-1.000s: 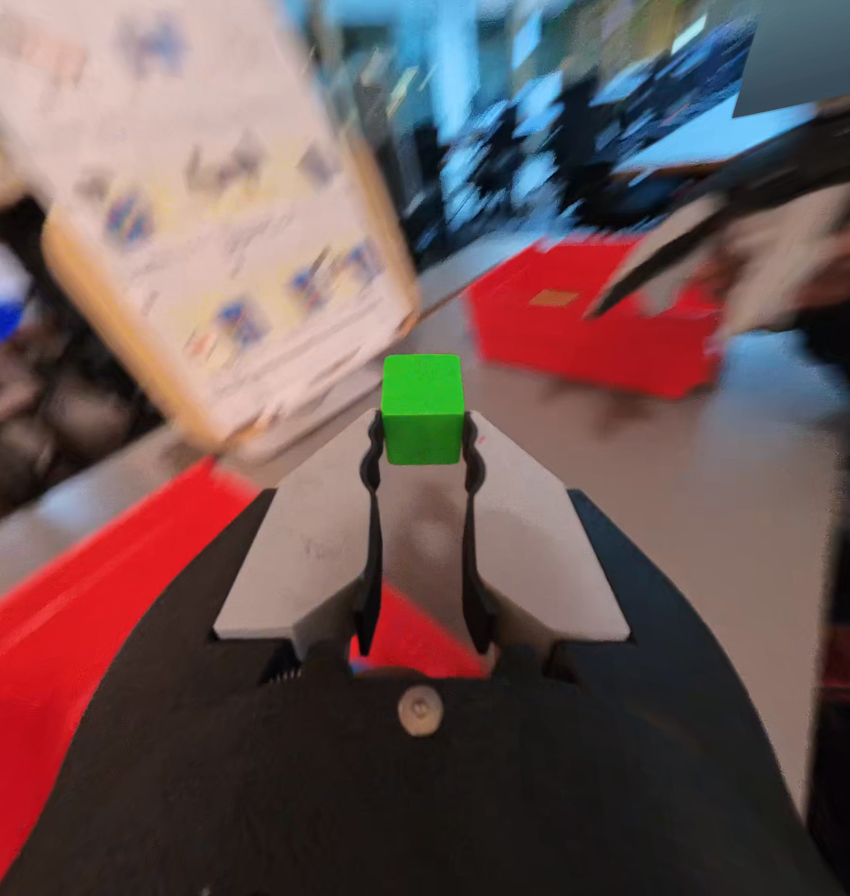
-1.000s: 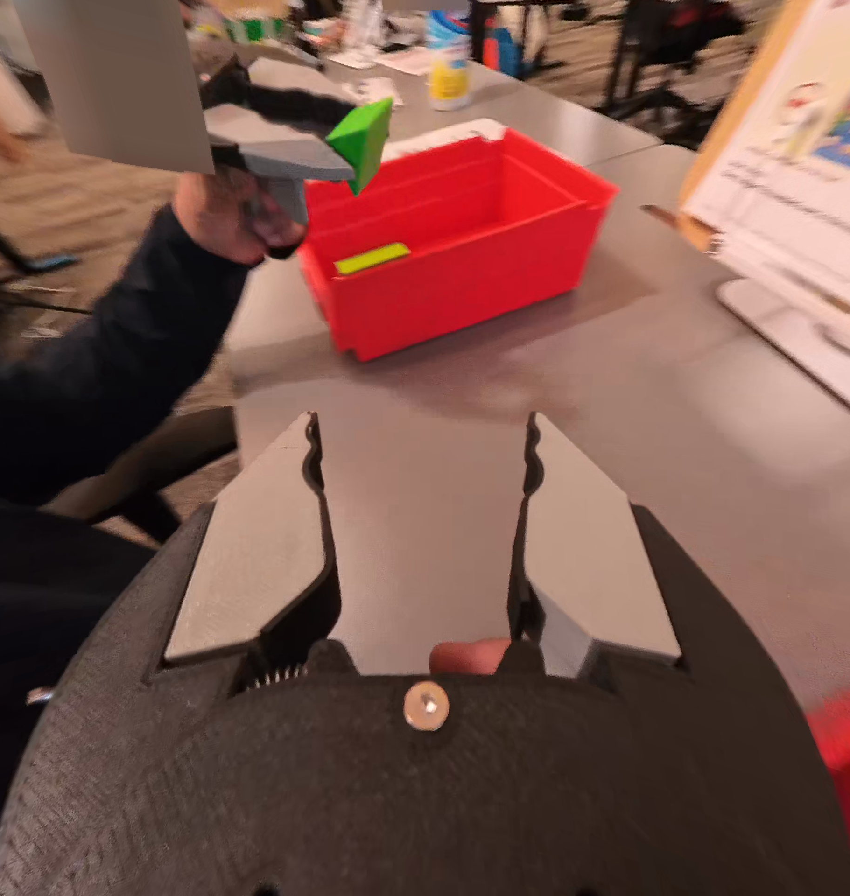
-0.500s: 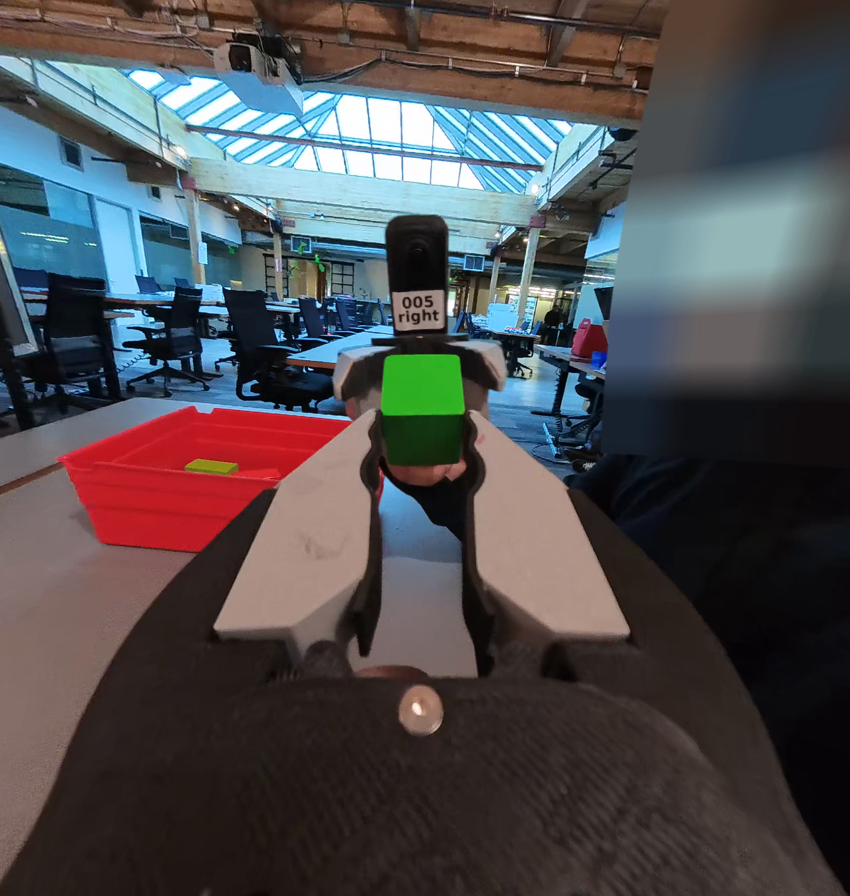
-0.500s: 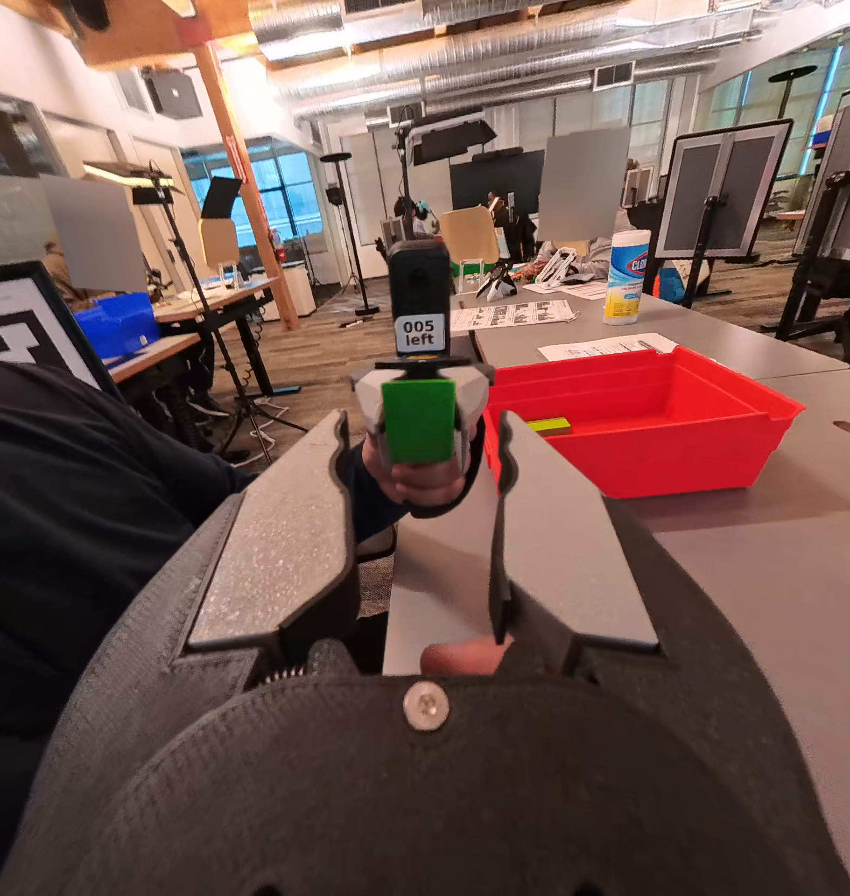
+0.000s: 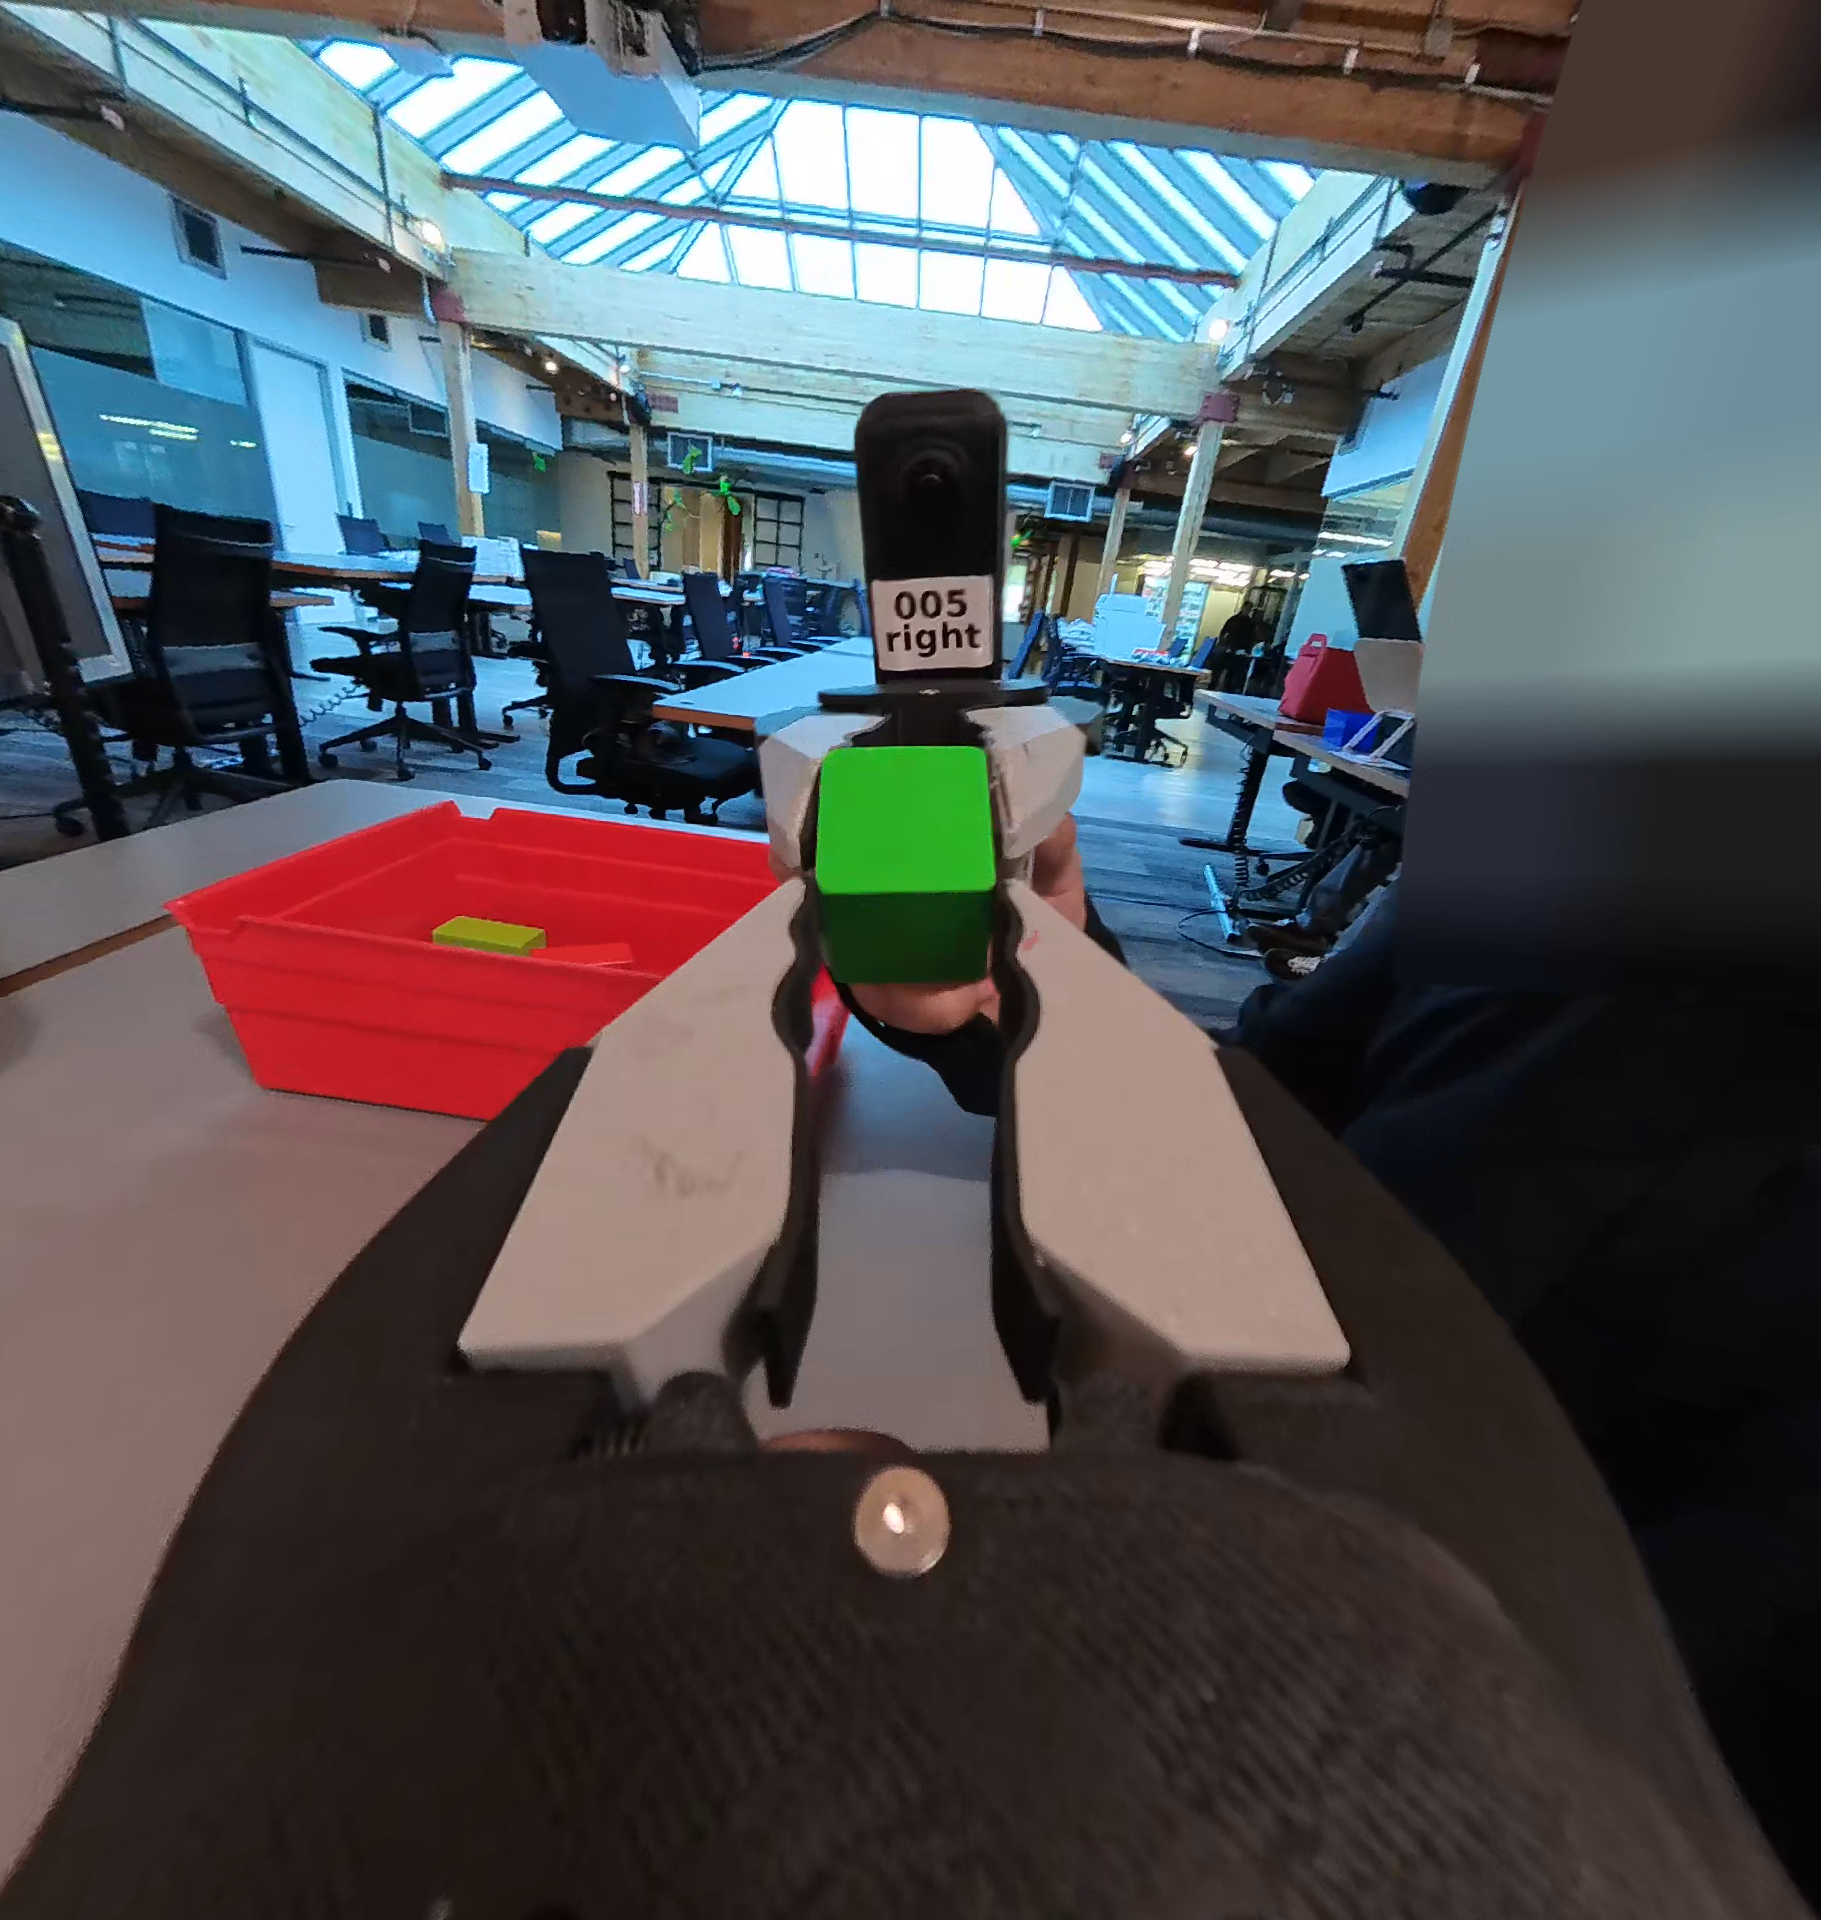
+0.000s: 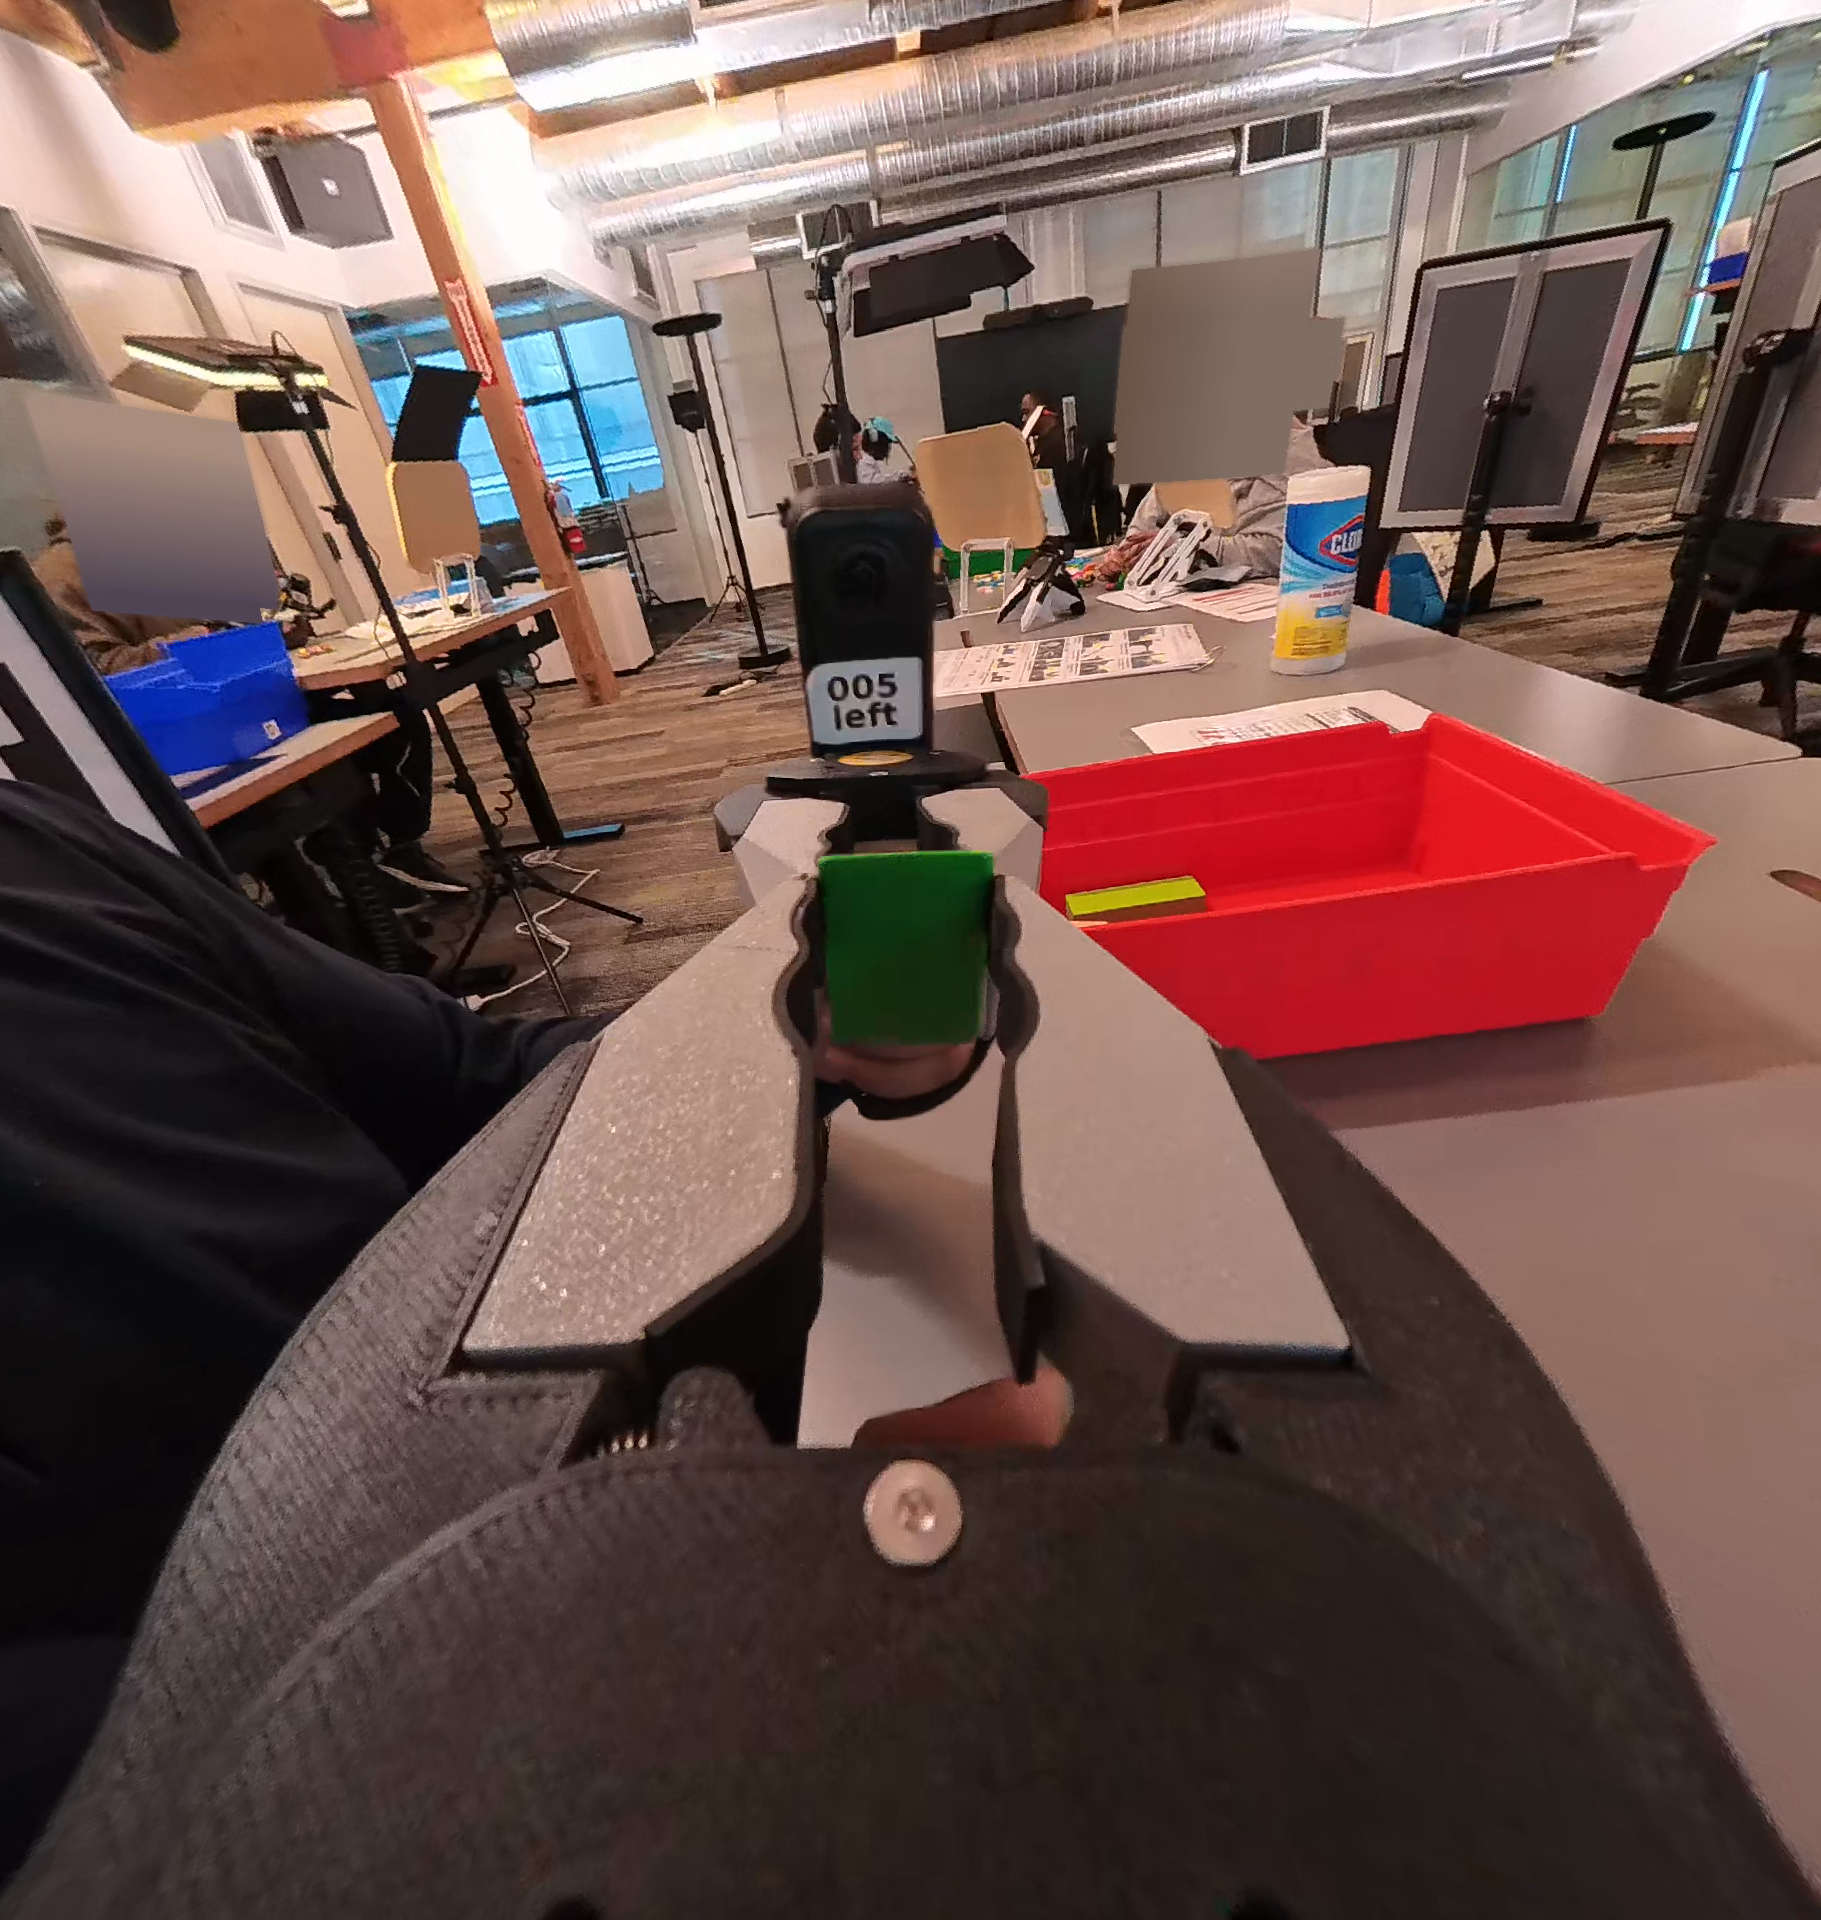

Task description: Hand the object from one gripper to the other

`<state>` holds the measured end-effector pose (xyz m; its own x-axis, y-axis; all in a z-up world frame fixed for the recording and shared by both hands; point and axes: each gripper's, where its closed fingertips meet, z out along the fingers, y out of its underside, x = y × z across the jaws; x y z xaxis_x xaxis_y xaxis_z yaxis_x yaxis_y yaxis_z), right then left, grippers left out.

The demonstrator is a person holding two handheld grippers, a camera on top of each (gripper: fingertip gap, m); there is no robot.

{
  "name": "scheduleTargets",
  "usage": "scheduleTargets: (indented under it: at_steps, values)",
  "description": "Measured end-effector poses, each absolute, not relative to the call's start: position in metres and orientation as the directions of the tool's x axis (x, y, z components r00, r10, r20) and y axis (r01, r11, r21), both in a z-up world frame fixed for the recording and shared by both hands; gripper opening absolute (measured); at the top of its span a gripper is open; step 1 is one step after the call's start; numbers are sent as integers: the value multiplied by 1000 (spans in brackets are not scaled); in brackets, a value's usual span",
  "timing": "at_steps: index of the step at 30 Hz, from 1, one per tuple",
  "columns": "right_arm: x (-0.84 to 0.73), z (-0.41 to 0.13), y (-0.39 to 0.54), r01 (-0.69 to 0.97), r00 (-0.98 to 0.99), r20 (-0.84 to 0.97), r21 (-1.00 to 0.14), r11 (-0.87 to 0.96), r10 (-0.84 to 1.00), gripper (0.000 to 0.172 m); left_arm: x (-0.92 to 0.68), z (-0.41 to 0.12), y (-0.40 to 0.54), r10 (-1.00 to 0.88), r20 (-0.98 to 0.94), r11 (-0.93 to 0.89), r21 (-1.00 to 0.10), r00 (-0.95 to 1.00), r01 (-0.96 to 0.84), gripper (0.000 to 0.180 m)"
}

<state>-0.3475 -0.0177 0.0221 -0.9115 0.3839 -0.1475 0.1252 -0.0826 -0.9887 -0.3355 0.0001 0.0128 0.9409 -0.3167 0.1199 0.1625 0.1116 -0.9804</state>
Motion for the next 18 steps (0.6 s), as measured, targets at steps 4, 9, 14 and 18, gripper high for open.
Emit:
scheduleTargets:
  at_steps: [4, 9, 14, 18]
  values:
    - [-351, 20, -16, 126, -909, -148, -989, -81, 389, 29, -339, 9, 2, -285, 125, 83, -985, 950, 155, 28]
    - [-352, 22, -11, 122, -903, -145, -989, -83, 405, 29, -341, 6, 2, -272, 133, 61, -986, 953, 155, 27]
    - [-365, 31, 32, 104, -840, -133, -991, -85, 527, 29, -351, -3, 3, -223, 150, 13, -988, 963, 157, 28]
    - [-399, 14, 151, 116, -516, 4, -991, 74, 857, 29, -363, -11, -1, -150, 154, -33, -988, 977, 151, 27]
